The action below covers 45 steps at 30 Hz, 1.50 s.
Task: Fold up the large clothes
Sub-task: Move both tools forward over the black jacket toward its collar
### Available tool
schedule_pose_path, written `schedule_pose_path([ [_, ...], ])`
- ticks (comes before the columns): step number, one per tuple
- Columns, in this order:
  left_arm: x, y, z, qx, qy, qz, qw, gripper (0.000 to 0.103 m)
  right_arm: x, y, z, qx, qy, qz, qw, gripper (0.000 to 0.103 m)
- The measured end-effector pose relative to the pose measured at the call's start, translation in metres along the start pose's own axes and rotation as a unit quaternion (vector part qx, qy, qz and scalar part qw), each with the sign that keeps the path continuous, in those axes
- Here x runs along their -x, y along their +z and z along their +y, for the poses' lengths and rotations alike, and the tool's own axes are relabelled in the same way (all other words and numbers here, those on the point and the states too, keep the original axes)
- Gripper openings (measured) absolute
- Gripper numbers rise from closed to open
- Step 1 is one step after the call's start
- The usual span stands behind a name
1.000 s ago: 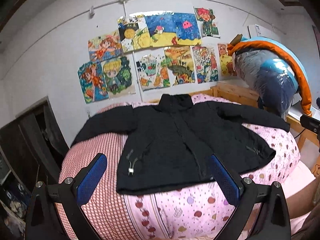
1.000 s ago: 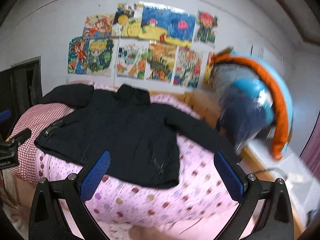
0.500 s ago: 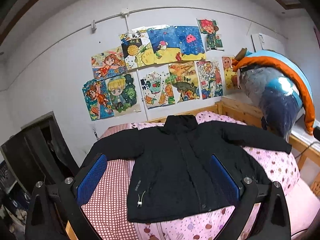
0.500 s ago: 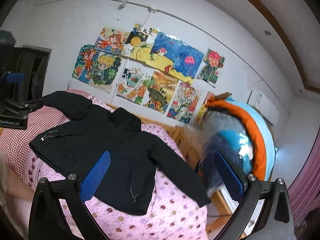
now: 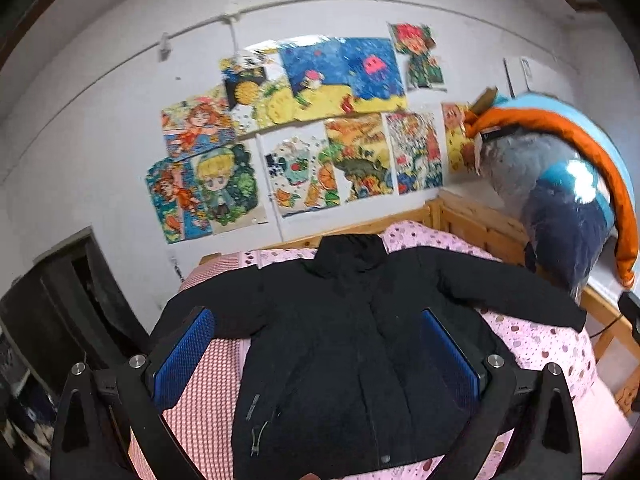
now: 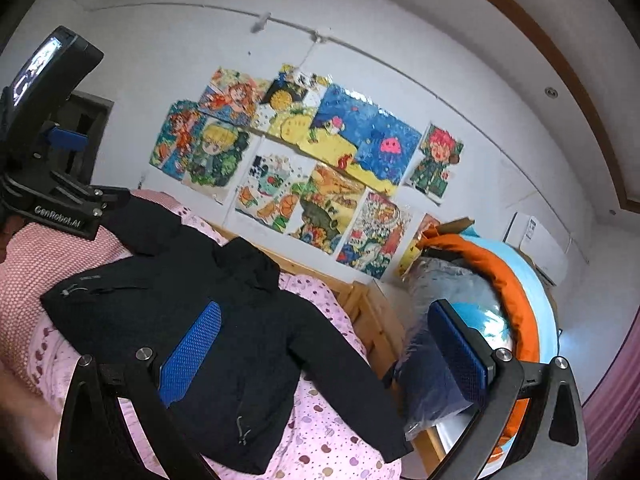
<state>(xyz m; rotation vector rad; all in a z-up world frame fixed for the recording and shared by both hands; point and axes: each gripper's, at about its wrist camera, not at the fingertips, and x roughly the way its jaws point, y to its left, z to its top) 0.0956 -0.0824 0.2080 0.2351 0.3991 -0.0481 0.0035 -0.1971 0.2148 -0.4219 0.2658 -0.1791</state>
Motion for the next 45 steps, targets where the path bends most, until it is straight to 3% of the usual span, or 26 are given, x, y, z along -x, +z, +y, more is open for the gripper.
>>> schedule_pose_path([
  [5, -0.049, 0.003, -0.017, -0.028, 0.001, -0.004, 0.9996, 0.103, -0.071, -0.009, -0.004, -0.025, 0.004, 0.046, 0.999, 0.102],
  [10, -0.105, 0.000, -0.026, -0.051, -0.001, 0.019, 0.9985, 0.103, -0.148, -0.030, -0.011, -0.081, 0.009, 0.103, 0.991, 0.102],
  [16, -0.170, -0.004, -0.034, -0.082, 0.018, 0.004, 0.9964, 0.103, -0.221, -0.068, -0.015, -0.130, 0.013, 0.126, 0.983, 0.102],
  [19, -0.198, -0.008, -0.036, -0.089, 0.023, -0.004, 0.9957, 0.103, -0.253, -0.092, -0.024, -0.184, 0.037, 0.133, 0.973, 0.102],
  [22, -0.226, -0.012, -0.040, -0.093, 0.023, 0.005, 0.9954, 0.103, -0.280, -0.123, -0.030, -0.229, 0.036, 0.145, 0.962, 0.102],
  [29, -0.274, -0.019, -0.047, -0.085, 0.013, 0.032, 0.9958, 0.103, -0.309, -0.164, -0.041, -0.277, 0.010, 0.168, 0.946, 0.102],
  [32, -0.291, -0.023, -0.052, -0.085, 0.011, 0.042, 0.9954, 0.103, -0.313, -0.183, -0.047, -0.317, 0.039, 0.173, 0.932, 0.102],
  [35, -0.308, -0.026, -0.058, -0.085, 0.006, 0.054, 0.9949, 0.103, -0.323, -0.208, -0.049, -0.376, 0.075, 0.181, 0.906, 0.102],
  [37, -0.317, -0.028, -0.062, -0.085, 0.003, 0.060, 0.9946, 0.103, -0.333, -0.228, -0.048, -0.407, 0.078, 0.214, 0.885, 0.102],
  [39, -0.326, -0.030, -0.069, -0.085, -0.002, 0.064, 0.9943, 0.103, -0.339, -0.242, -0.044, -0.418, 0.072, 0.233, 0.875, 0.102],
  [41, -0.333, -0.031, -0.072, -0.083, -0.006, 0.068, 0.9942, 0.103, -0.342, -0.251, -0.042, -0.424, 0.067, 0.231, 0.873, 0.102],
  [45, -0.351, -0.032, -0.086, -0.080, -0.018, 0.079, 0.9935, 0.103, -0.347, -0.263, -0.043, -0.413, 0.039, 0.219, 0.883, 0.102],
])
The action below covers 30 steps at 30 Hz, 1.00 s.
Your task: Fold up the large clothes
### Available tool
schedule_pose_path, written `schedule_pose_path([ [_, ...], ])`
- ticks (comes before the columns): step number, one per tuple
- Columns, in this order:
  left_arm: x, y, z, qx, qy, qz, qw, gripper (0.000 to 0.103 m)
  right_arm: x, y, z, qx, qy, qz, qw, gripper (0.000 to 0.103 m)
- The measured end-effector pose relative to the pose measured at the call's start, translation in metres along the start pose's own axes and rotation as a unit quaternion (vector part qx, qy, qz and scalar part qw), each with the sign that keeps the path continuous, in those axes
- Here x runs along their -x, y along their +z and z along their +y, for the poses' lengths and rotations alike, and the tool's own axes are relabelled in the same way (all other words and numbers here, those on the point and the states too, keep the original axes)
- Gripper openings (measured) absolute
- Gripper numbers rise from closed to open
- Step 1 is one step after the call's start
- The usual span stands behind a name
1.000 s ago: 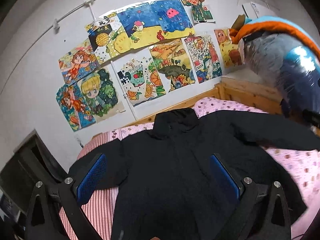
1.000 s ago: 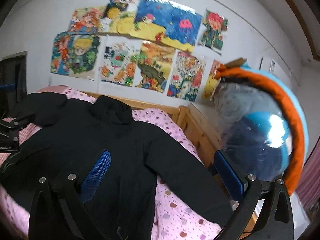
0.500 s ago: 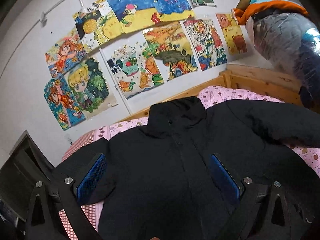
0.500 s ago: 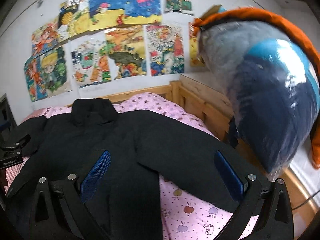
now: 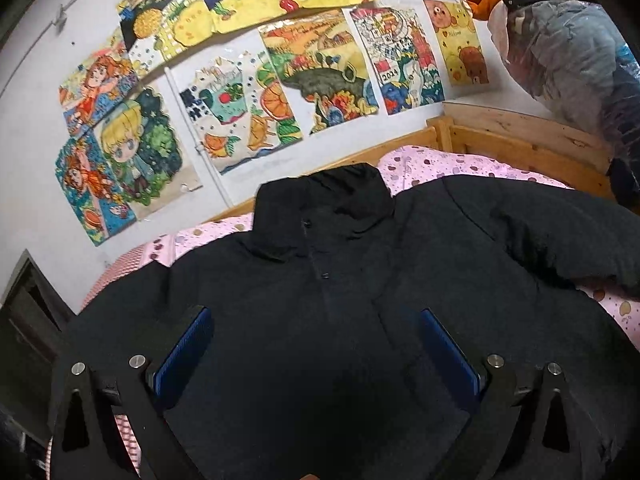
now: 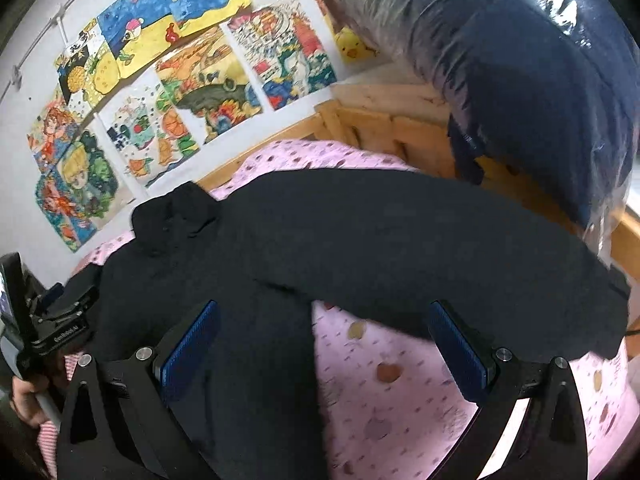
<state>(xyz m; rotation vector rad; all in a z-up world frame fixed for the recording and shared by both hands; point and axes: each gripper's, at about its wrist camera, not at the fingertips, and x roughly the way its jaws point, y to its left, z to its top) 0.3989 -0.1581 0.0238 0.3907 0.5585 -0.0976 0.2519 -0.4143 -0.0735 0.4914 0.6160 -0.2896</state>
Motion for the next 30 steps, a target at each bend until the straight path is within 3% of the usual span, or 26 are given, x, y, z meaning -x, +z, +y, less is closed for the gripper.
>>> schedule_pose_path([
  [5, -0.022, 0.005, -0.017, 0.003, -0.014, 0.009, 0.9998, 0.103, -0.013, 0.005, -0.019, -0.019, -0.037, 0.009, 0.999, 0.102],
  [9, -0.041, 0.009, -0.030, 0.006, -0.024, 0.018, 0.9995, 0.103, -0.032, 0.004, -0.033, -0.041, -0.067, 0.042, 0.996, 0.102],
  [16, -0.077, 0.014, -0.057, 0.007, -0.046, 0.033, 0.9984, 0.103, -0.051, 0.002, -0.034, -0.022, -0.110, 0.044, 0.993, 0.102],
  [22, -0.109, 0.012, -0.072, 0.028, -0.073, 0.077, 0.9939, 0.103, -0.058, 0.003, -0.035, -0.006, -0.121, 0.043, 0.992, 0.102],
  [30, -0.142, -0.005, -0.089, 0.032, -0.080, 0.122, 0.9887, 0.103, -0.061, 0.004, -0.036, 0.004, -0.120, 0.038, 0.992, 0.102],
])
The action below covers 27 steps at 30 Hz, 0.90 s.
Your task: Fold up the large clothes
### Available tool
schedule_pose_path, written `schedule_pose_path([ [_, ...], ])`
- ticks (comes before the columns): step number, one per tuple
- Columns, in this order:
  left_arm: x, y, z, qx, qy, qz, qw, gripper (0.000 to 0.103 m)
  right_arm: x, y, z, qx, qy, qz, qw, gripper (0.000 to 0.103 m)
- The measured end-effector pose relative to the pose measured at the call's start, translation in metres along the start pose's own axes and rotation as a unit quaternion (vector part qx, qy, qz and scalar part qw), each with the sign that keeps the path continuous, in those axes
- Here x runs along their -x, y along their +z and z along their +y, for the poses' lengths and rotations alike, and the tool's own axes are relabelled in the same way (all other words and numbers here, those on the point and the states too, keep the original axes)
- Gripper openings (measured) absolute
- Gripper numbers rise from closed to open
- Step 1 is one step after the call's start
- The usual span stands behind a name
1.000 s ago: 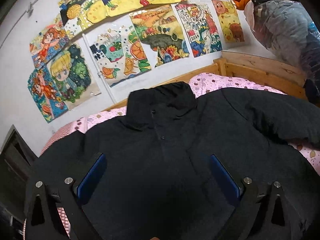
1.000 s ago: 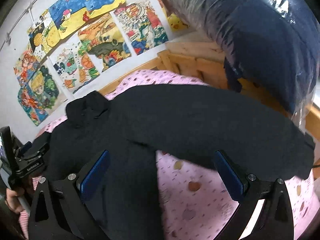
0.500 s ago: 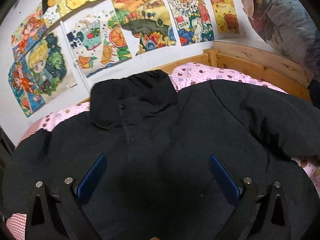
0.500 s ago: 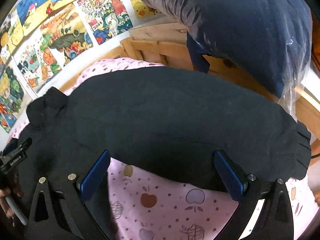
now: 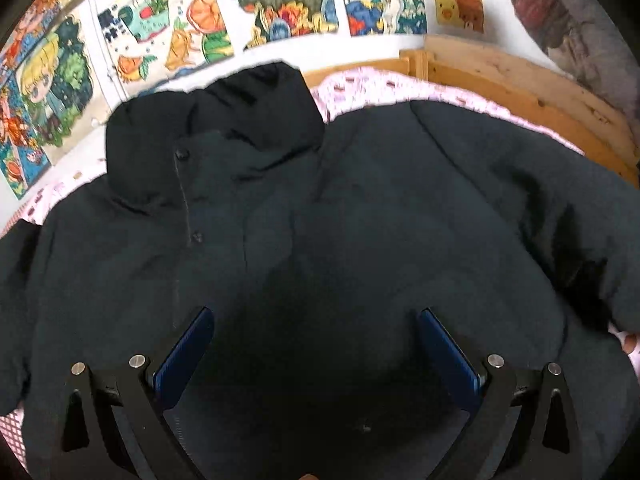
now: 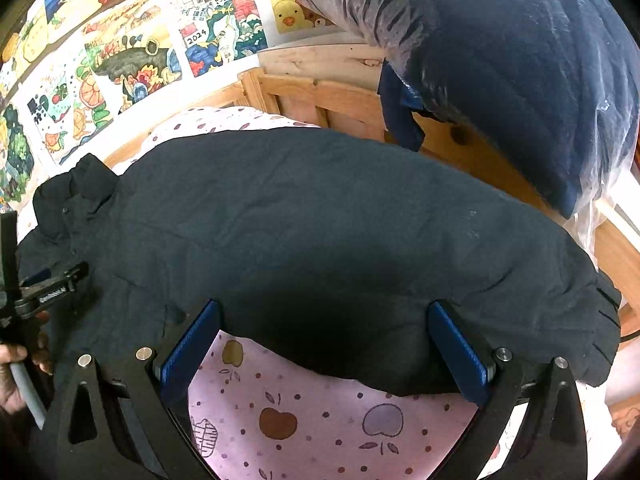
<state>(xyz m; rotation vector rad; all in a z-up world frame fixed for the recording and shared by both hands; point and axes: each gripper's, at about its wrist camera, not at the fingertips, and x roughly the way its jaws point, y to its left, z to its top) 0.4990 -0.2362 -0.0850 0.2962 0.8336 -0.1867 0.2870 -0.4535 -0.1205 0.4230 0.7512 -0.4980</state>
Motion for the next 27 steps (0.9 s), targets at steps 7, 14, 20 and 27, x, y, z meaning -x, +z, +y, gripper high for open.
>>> schedule_pose_path([
  [7, -0.015, -0.013, -0.005, 0.000, -0.005, 0.018, 0.9998, 0.103, -0.004, -0.003, 0.003, 0.008, -0.008, -0.006, 1.000, 0.102],
  [14, -0.021, -0.016, -0.004, 0.005, -0.012, 0.022, 0.9997, 0.103, -0.005, -0.002, 0.004, 0.003, -0.012, -0.009, 1.000, 0.102],
  [20, -0.024, -0.019, -0.006, 0.000, -0.005, 0.021, 0.9998, 0.103, -0.007, -0.001, 0.002, -0.001, -0.004, -0.012, 1.000, 0.102],
  [27, -0.026, -0.020, -0.009, -0.007, 0.001, 0.021, 0.9998, 0.103, -0.002, 0.013, -0.032, -0.148, 0.089, -0.003, 0.985, 0.102],
])
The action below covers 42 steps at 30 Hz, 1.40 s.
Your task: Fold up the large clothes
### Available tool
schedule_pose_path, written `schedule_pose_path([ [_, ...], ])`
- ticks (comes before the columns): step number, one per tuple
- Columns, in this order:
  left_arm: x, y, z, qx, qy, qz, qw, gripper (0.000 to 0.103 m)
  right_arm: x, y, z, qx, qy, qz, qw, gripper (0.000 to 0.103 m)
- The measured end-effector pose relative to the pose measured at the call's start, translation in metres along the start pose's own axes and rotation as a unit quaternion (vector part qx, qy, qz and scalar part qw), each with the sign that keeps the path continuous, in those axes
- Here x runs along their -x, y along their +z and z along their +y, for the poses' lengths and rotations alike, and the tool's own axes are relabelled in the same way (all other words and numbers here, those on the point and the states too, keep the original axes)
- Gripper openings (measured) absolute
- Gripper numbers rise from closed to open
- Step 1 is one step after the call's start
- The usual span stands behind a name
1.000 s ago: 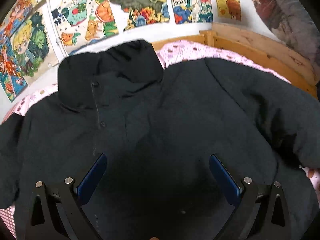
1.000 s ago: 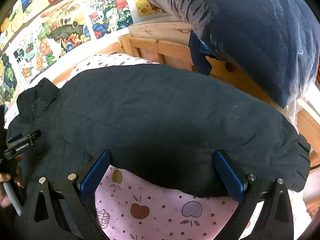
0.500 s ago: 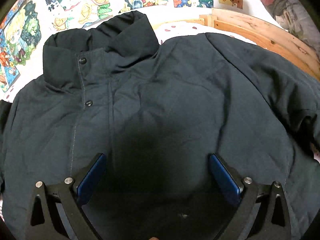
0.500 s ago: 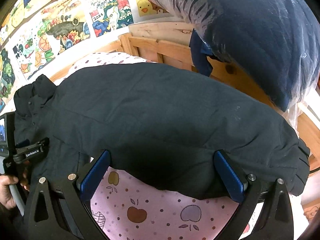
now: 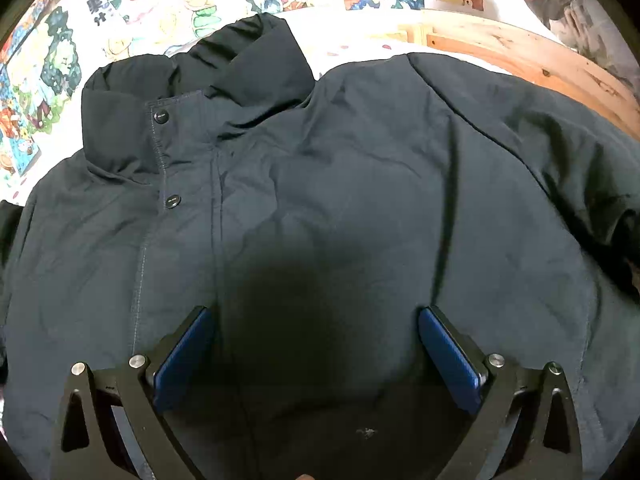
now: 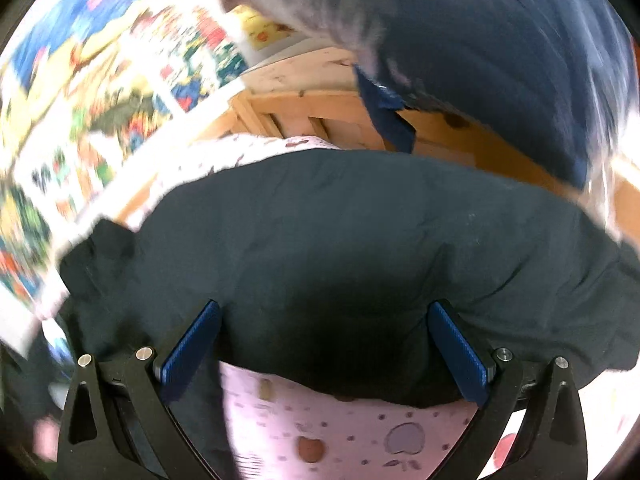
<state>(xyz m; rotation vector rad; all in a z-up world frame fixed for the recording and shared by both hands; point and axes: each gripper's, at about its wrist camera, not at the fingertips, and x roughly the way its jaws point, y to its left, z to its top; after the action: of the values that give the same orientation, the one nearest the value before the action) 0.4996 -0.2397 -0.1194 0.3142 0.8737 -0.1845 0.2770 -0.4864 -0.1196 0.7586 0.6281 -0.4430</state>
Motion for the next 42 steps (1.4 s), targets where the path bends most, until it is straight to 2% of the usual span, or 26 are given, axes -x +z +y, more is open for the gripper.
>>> schedule_pose_path([
  [3, -0.001, 0.000, 0.000, 0.002, -0.003, 0.000, 1.0000, 0.103, -0.004, 0.009, -0.009, -0.033, 0.009, 0.014, 0.999, 0.102],
  [9, -0.001, 0.000, -0.002, 0.000, 0.002, -0.001, 1.0000, 0.103, -0.007, 0.012, -0.020, -0.086, 0.015, 0.011, 0.996, 0.101],
  [12, -0.001, 0.000, -0.001, 0.002, 0.000, -0.001, 1.0000, 0.103, -0.008, 0.004, -0.016, -0.097, -0.003, -0.001, 0.995, 0.094],
  [15, 0.000, -0.001, -0.001, 0.002, -0.001, 0.000, 1.0000, 0.103, -0.005, 0.004, -0.017, -0.109, -0.021, -0.005, 0.994, 0.078],
  [17, 0.000, 0.000, -0.001, 0.002, 0.000, 0.000, 1.0000, 0.103, -0.004, 0.006, -0.021, -0.115, -0.030, -0.008, 0.993, 0.055],
  [18, 0.000, 0.000, 0.000, 0.003, -0.001, 0.000, 1.0000, 0.103, -0.002, 0.008, -0.023, -0.119, -0.034, -0.010, 0.992, 0.047],
  [20, 0.000, 0.000, 0.001, 0.005, -0.004, 0.002, 1.0000, 0.103, 0.000, 0.011, -0.026, -0.119, -0.036, -0.016, 0.992, 0.022],
  [23, 0.002, 0.004, 0.007, 0.013, -0.012, 0.013, 0.9998, 0.103, 0.006, 0.012, -0.026, -0.110, -0.032, -0.027, 0.993, 0.008],
  [28, 0.013, 0.003, 0.026, 0.026, -0.019, 0.026, 0.9991, 0.103, 0.026, 0.017, -0.003, -0.033, -0.043, -0.075, 0.996, 0.006],
  [32, 0.031, -0.001, 0.052, 0.035, -0.016, 0.022, 0.9990, 0.103, 0.045, 0.022, 0.023, 0.029, -0.039, -0.125, 0.991, 0.005],
  [36, 0.051, -0.007, 0.083, 0.055, -0.018, 0.014, 0.9983, 0.103, 0.062, 0.026, 0.063, 0.102, -0.015, -0.177, 0.979, 0.004],
  [39, 0.067, -0.017, 0.107, 0.062, -0.012, 0.009, 0.9979, 0.103, 0.072, 0.025, 0.102, 0.171, 0.003, -0.223, 0.960, 0.003],
  [42, 0.086, -0.028, 0.135, 0.071, -0.001, 0.001, 0.9975, 0.103, 0.081, 0.014, 0.162, 0.272, 0.030, -0.285, 0.919, 0.001],
])
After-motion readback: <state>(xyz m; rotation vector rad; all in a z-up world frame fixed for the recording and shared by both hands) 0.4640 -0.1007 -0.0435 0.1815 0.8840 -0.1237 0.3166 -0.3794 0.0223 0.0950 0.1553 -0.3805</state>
